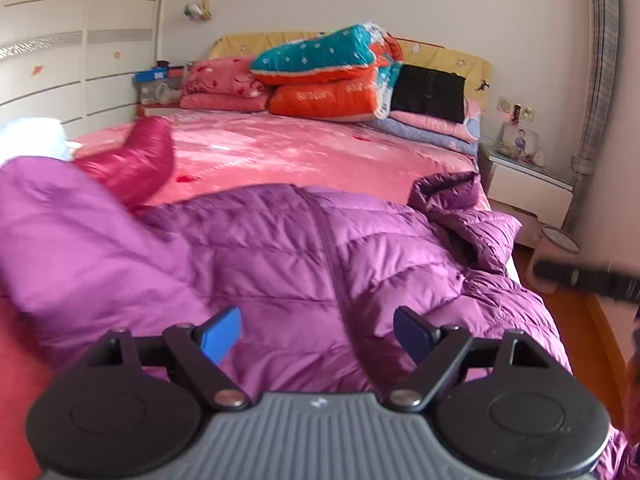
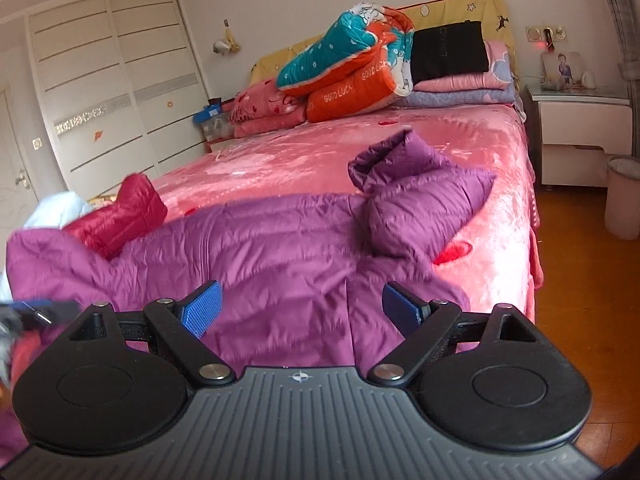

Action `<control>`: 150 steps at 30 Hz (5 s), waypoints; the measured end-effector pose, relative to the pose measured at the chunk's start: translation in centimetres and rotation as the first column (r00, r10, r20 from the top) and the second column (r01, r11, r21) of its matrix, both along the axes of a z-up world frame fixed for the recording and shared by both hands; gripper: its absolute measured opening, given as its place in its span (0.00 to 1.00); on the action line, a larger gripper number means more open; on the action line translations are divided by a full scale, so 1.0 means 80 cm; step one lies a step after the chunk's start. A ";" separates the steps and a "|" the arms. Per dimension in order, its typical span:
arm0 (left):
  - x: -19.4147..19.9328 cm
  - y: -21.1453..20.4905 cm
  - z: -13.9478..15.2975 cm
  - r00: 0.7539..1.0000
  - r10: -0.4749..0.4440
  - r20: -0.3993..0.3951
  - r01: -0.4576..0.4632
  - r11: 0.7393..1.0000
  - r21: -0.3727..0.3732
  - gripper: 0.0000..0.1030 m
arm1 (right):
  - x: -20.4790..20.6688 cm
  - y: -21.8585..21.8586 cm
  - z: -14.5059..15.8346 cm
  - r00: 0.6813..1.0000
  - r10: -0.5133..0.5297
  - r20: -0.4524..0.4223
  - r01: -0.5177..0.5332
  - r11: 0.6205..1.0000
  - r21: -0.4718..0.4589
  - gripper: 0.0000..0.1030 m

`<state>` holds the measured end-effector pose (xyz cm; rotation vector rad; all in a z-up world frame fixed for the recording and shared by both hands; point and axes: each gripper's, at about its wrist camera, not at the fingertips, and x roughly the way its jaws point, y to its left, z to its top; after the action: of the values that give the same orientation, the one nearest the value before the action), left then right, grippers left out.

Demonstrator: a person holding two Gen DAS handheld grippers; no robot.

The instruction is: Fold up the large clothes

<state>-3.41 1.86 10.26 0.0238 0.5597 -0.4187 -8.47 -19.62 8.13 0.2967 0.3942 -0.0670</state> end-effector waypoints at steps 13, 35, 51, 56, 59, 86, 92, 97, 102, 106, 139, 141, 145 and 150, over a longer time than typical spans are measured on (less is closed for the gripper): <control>0.055 -0.038 -0.080 0.996 -0.046 -0.072 0.050 0.997 0.057 0.82 | 0.181 -0.011 0.085 0.991 0.126 -0.044 -0.128 0.991 -0.041 1.00; 0.044 -0.049 -0.115 0.997 -0.063 -0.041 0.067 0.992 0.103 0.93 | 0.533 0.217 0.009 0.819 0.401 -0.409 -0.496 0.855 -0.155 1.00; 0.050 -0.056 -0.117 0.996 -0.075 -0.058 0.081 0.990 0.115 0.99 | 0.442 0.219 -0.024 0.782 0.433 -0.449 -0.542 0.828 -0.144 0.34; 0.053 -0.060 -0.114 0.995 -0.076 -0.059 0.082 0.990 0.114 0.99 | 0.376 0.200 -0.016 0.874 0.409 -0.264 -0.444 0.891 -0.090 0.27; 0.054 -0.061 -0.114 0.995 -0.075 -0.059 0.082 0.990 0.116 0.99 | 0.347 0.188 0.000 0.918 0.378 -0.118 -0.383 0.923 -0.025 0.27; 0.052 -0.057 -0.113 0.996 -0.068 -0.052 0.074 0.991 0.115 0.99 | 0.356 0.154 0.016 0.971 0.239 -0.020 -0.240 0.970 -0.052 0.86; 0.053 -0.063 -0.115 0.997 -0.066 -0.047 0.072 0.990 0.121 0.99 | 0.330 0.093 -0.026 0.981 0.110 -0.157 -0.130 0.984 -0.122 0.77; 0.052 -0.067 -0.119 0.997 -0.067 -0.044 0.072 0.989 0.133 0.99 | 0.341 0.098 -0.093 0.955 0.113 -0.274 -0.169 0.967 -0.190 0.72; 0.050 -0.067 -0.120 0.997 -0.066 -0.041 0.070 0.988 0.134 0.99 | 0.348 0.098 -0.116 0.960 0.115 -0.257 -0.175 0.958 -0.225 0.73; 0.050 -0.067 -0.120 0.997 -0.066 -0.041 0.071 0.988 0.135 0.99 | 0.348 0.084 -0.115 0.968 0.109 -0.228 -0.160 0.963 -0.218 0.78; 0.046 -0.058 -0.121 0.996 -0.082 -0.035 0.085 0.993 0.083 1.00 | 0.046 0.061 -0.098 0.954 -0.051 -0.295 -0.033 0.962 -0.272 1.00; 0.045 -0.056 -0.121 0.996 -0.087 -0.037 0.089 0.993 0.081 1.00 | 0.029 0.059 -0.103 0.954 -0.053 -0.294 -0.032 0.961 -0.275 1.00; 0.045 -0.055 -0.120 0.995 -0.090 -0.035 0.093 0.992 0.087 1.00 | 0.000 0.055 -0.106 0.956 -0.061 -0.286 -0.017 0.964 -0.264 1.00; 0.046 -0.058 -0.121 0.996 -0.089 -0.031 0.091 0.991 0.101 1.00 | -0.032 0.051 -0.107 0.955 -0.066 -0.288 0.002 0.976 -0.220 1.00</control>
<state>0.27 -2.76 0.60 0.1425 0.6070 -0.4785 -11.02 -15.57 -0.42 0.0755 0.6727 -0.1887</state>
